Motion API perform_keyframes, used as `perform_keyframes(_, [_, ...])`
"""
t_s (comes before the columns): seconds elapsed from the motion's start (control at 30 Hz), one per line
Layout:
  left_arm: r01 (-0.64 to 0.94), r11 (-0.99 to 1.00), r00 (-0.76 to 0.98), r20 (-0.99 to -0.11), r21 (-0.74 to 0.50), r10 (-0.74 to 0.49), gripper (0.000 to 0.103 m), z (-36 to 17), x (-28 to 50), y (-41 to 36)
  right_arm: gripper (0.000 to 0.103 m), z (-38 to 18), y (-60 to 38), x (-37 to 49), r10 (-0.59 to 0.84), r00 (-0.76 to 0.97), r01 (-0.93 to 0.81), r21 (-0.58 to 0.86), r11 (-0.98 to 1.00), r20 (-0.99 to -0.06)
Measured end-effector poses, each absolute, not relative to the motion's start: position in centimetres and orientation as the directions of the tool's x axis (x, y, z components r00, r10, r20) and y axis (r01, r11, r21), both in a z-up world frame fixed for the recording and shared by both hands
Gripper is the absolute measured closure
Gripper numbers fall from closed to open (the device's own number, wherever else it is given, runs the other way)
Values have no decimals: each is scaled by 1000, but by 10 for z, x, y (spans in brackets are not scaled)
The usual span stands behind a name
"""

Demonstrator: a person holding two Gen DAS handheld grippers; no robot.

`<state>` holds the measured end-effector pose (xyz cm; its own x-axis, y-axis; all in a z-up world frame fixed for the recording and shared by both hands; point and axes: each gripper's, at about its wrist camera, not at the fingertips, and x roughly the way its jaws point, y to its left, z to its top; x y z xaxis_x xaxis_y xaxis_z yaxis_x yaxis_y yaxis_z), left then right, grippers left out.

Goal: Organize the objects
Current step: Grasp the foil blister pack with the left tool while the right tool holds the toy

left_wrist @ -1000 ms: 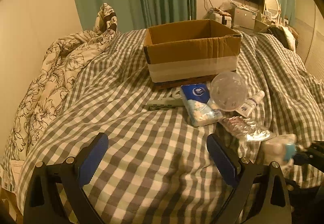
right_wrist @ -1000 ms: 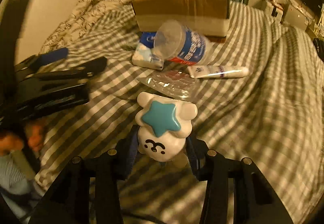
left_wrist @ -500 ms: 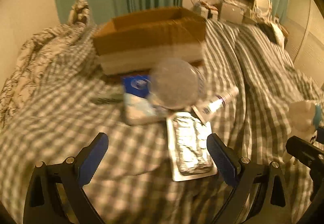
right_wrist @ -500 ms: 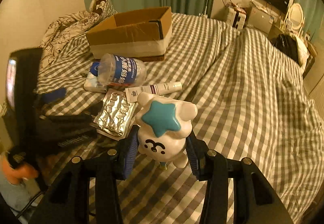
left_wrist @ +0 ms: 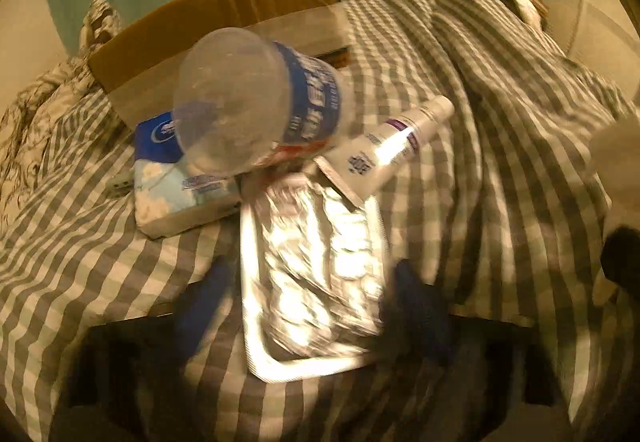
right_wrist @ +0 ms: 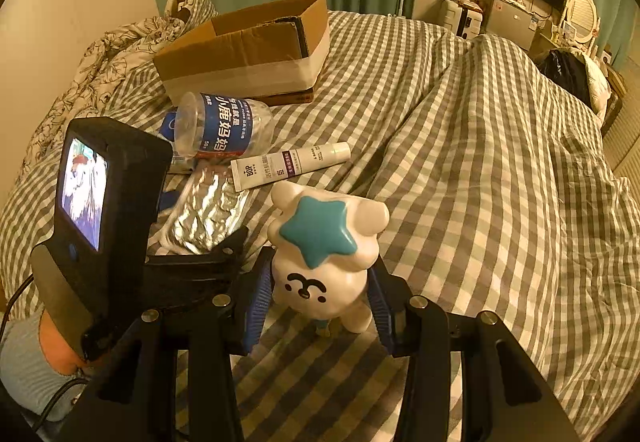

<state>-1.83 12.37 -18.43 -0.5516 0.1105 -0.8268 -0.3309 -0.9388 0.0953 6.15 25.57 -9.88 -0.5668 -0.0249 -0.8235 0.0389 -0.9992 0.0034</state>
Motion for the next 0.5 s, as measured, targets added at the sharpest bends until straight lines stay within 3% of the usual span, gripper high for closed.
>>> perform_keyframes(0.3, [-355,-934,-558,-810,38,179,35,-157,1,111,59,-83,248,72,-11,-601,45,-20,-999,-799])
perform_keyframes(0.33, [-355,-934,-564,-805,34,185,40,-152,3,109,59,-78,246,74,-14,-610,48,-20,-999,-792])
perform_keyframes(0.4, [-353,-935,-576,-793,25,196,77,-139,7,103,59,-69,244,76,-19,-630,55,-21,-998,-777])
perform_keyframes(0.5, [-349,-937,-600,-769,2,222,79,-117,7,93,59,-51,240,76,-37,-663,75,-17,-997,-748])
